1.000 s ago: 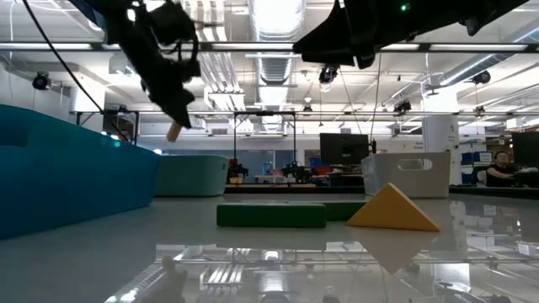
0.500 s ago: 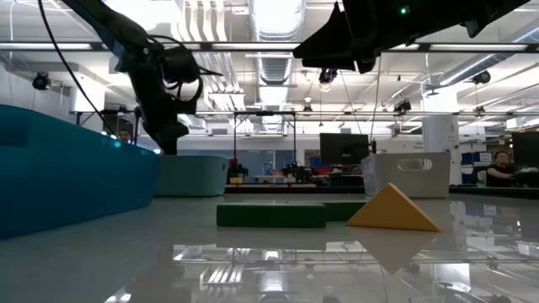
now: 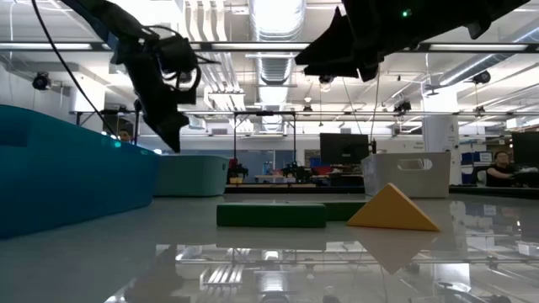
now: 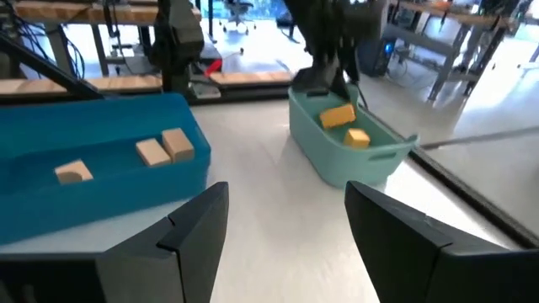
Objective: Sort & place blocks by color
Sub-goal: Put the green block into the gray bin
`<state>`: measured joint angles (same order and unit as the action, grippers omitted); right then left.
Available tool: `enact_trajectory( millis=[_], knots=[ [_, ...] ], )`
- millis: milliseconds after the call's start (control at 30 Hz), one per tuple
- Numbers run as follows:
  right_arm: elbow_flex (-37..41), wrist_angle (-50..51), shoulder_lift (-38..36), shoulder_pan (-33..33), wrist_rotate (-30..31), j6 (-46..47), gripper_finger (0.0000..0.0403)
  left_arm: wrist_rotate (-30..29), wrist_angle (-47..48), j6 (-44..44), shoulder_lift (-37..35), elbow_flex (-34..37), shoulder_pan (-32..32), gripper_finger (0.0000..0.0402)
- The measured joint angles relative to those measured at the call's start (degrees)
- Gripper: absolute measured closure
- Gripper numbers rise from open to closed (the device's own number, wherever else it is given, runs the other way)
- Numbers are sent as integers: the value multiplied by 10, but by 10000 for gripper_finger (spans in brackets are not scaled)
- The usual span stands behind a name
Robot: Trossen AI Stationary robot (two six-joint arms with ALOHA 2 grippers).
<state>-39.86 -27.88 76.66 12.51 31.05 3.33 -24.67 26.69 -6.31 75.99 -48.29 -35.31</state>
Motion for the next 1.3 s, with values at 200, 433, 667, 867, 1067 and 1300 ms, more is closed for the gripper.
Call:
enact_trajectory(
  millis=[200, 433, 667, 867, 1067, 1300],
  knots=[
    [0, 54, 0, 0, -9, 66, 174, 0, -2, 7, -55, 0, 43, 204],
    [-34, 150, 0, 0, -49, 127, 174, 0, -7, 48, -121, 0, 128, 203],
    [-72, 251, 2, 11, -77, 135, 175, 0, -17, 61, -170, 0, 227, 203],
    [-107, 325, 9, 25, -77, 152, 174, 0, -75, 61, -195, 13, 306, 203],
    [-162, 391, 61, 39, -97, 145, 175, 1, -156, 60, -202, 39, 363, 203],
    [-228, 417, 162, 42, -180, 106, 175, 0, -171, 60, -194, 40, 386, 203]
  ],
)
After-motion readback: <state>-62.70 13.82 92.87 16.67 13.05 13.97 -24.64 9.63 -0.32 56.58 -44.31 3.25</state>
